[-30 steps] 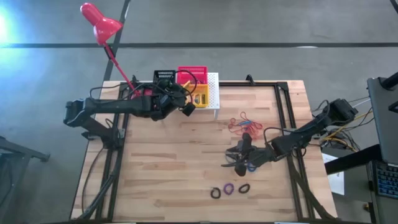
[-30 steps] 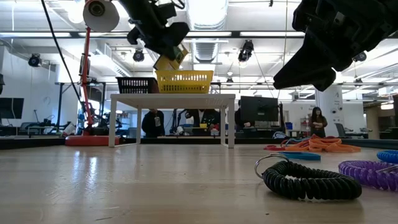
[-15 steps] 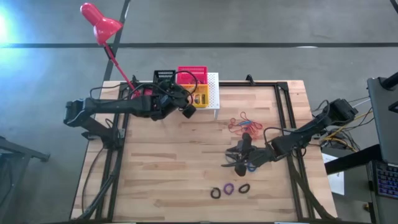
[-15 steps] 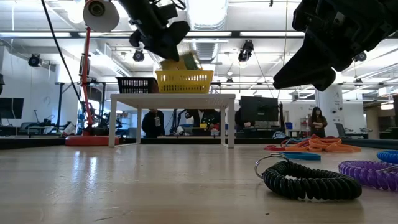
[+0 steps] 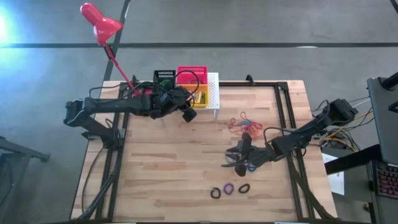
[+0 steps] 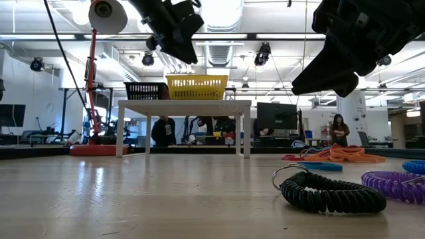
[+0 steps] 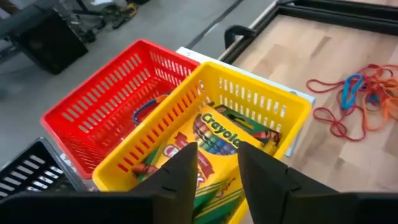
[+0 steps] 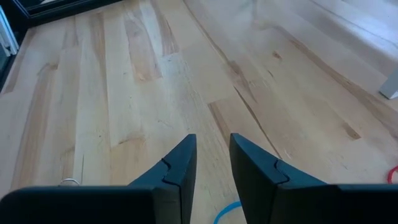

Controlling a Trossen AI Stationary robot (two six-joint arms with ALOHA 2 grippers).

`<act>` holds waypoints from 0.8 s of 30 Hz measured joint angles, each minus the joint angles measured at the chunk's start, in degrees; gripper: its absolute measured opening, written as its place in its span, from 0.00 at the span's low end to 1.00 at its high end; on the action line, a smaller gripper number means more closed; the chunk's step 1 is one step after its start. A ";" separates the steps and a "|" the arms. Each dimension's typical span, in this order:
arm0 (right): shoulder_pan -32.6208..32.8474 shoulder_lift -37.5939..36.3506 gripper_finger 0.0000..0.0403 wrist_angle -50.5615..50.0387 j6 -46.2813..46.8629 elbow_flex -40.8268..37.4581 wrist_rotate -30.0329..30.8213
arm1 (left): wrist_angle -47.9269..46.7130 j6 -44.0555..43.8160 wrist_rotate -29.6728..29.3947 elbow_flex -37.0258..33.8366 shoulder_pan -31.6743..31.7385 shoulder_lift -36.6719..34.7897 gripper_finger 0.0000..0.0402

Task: Pick & Place Office Desk Supplies
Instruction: Put the blue rubber band into the red bin on the shelf on the shelf

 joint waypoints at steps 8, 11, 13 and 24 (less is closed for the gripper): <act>-1.31 -10.03 0.24 -22.08 3.48 4.01 -1.51 | -3.95 -2.08 1.69 -0.75 -6.96 -0.85 0.29; -3.24 -13.70 0.24 -34.59 6.54 5.91 -1.47 | -3.89 -4.71 1.65 -3.23 -11.98 -0.85 0.29; -4.39 -14.87 0.26 -36.35 5.61 5.80 -2.89 | -3.22 -6.88 1.58 -5.00 -15.36 -0.85 0.29; -7.26 -1.47 0.44 -6.91 -0.70 -3.70 -10.37 | 12.97 -11.26 1.48 -19.23 -31.80 -0.85 0.29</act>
